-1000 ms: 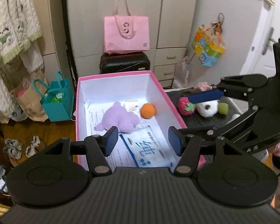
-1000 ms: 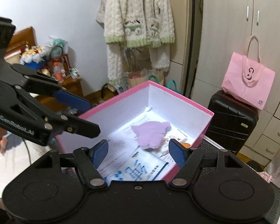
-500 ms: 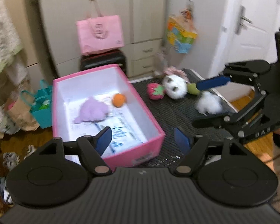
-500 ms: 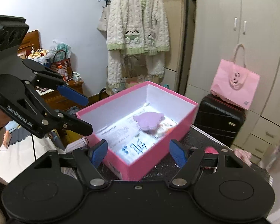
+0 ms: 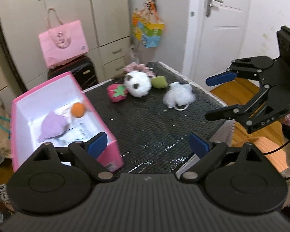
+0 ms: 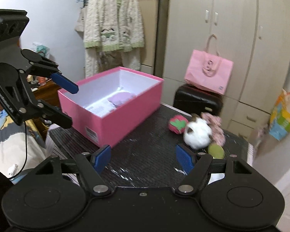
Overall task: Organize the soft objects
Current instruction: 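Withdraw the left gripper from the box back over the table, then grasp the white mesh bath puff with the left gripper while the right grasps the green sponge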
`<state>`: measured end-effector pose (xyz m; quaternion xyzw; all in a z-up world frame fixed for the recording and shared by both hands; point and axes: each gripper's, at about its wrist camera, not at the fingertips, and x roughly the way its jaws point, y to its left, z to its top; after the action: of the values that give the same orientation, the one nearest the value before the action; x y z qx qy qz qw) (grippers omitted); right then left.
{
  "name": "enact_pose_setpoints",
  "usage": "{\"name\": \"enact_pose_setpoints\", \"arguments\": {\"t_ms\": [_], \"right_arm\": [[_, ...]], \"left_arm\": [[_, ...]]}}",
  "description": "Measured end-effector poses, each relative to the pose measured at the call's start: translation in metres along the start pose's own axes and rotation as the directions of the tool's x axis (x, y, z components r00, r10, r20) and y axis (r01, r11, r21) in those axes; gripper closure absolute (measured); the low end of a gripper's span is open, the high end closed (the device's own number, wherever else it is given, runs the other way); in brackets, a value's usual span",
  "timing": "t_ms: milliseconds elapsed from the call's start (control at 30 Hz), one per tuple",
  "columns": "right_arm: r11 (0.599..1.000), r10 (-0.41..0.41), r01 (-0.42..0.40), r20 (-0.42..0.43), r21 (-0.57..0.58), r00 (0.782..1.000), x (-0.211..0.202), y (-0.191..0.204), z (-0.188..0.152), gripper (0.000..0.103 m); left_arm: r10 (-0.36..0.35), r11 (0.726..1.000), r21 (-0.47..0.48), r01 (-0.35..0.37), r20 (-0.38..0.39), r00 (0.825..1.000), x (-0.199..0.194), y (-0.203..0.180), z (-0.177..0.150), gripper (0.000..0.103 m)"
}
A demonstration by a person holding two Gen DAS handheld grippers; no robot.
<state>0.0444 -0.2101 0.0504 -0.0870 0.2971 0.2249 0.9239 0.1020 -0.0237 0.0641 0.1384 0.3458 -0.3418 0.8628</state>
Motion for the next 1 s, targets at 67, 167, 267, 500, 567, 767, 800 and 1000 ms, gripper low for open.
{"name": "enact_pose_setpoints", "arguments": {"t_ms": [67, 167, 267, 500, 567, 767, 800, 1000], "right_arm": [[1.0, -0.018, 0.017, 0.018, 0.026, 1.0, -0.002, -0.012, -0.012, 0.025], [0.997, -0.049, 0.046, 0.061, 0.054, 0.997, -0.002, -0.031, -0.029, 0.025], [0.992, -0.059, 0.049, 0.083, 0.118, 0.995, 0.003, -0.055, -0.042, 0.025], [0.983, -0.067, 0.053, 0.079, 0.175, 0.995, 0.028, -0.098, -0.064, 0.024], [0.986, -0.045, 0.034, 0.063, 0.166, 0.997, 0.037, -0.107, -0.068, 0.024], [0.983, 0.004, -0.009, 0.032, 0.182, 0.999, 0.058, -0.131, -0.069, 0.024], [0.979, 0.011, -0.017, 0.032, 0.203, 0.999, 0.061, -0.137, -0.068, 0.024], [0.946, 0.061, -0.074, 0.051, 0.315, 0.997, 0.079, -0.173, -0.057, 0.024]], "left_arm": [[-0.022, 1.0, 0.006, 0.022, 0.005, 1.0, 0.01, -0.007, 0.002, 0.009], [-0.044, 0.999, 0.02, 0.043, 0.016, 0.999, 0.03, -0.017, 0.004, 0.009], [-0.046, 0.998, 0.04, 0.044, 0.043, 0.998, 0.056, -0.029, 0.001, 0.009], [-0.084, 0.996, 0.004, 0.084, 0.091, 0.992, 0.113, -0.042, 0.002, 0.009], [-0.084, 0.996, 0.013, 0.083, 0.112, 0.99, 0.126, -0.044, 0.004, 0.009], [-0.124, 0.992, 0.047, 0.118, 0.179, 0.976, 0.162, -0.044, 0.016, 0.009], [-0.126, 0.992, 0.053, 0.118, 0.194, 0.973, 0.167, -0.045, 0.018, 0.009], [-0.169, 0.985, 0.05, 0.163, 0.196, 0.966, 0.197, -0.057, 0.029, 0.009]]}}
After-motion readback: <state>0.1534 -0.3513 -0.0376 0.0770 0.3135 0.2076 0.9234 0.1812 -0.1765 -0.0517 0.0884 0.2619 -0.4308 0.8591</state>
